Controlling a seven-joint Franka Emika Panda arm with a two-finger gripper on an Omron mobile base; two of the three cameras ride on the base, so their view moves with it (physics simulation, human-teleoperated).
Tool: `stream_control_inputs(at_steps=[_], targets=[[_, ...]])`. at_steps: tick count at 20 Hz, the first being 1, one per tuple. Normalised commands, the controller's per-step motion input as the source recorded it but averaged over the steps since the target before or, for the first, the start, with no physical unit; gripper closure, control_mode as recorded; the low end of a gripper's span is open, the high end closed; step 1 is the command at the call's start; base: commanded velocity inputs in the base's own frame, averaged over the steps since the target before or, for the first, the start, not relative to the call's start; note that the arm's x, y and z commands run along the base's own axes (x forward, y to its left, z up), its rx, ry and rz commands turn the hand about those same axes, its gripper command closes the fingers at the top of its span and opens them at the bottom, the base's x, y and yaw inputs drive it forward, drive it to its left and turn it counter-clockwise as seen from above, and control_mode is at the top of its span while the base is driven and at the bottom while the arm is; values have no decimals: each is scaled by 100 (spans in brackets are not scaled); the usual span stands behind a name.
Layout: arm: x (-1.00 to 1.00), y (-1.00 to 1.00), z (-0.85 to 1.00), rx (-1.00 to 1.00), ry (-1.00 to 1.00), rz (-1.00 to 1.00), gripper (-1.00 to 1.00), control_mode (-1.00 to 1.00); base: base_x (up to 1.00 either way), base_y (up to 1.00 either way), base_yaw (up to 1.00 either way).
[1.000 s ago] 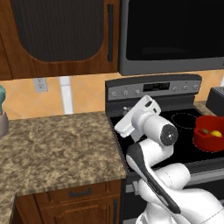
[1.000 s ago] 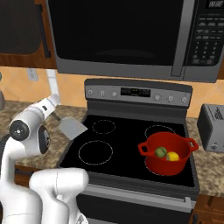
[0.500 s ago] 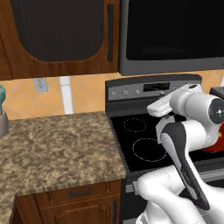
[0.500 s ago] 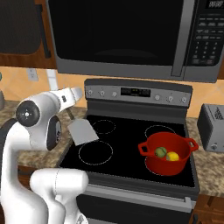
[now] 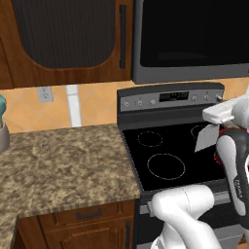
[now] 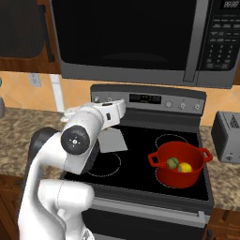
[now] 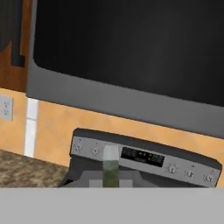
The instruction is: Put the lime and lemon in the pot. Retrieve the spatula and lightly stir the vegetables in the pot.
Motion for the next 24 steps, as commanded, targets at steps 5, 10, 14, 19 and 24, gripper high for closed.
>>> stream_control_inputs(at_steps=[5,10,14,19,24], targets=[[0,-100,1,7,-20,-2,100,-100,0,0,0],[1,-90,12,6,-11,-2,100,-100,0,0,0],[6,-75,6,4,-7,0,100,-100,0,0,0],[3,-84,-9,2,6,-4,100,-100,0,0,0],[32,-83,-39,1,9,-2,100,-100,0,0,0]])
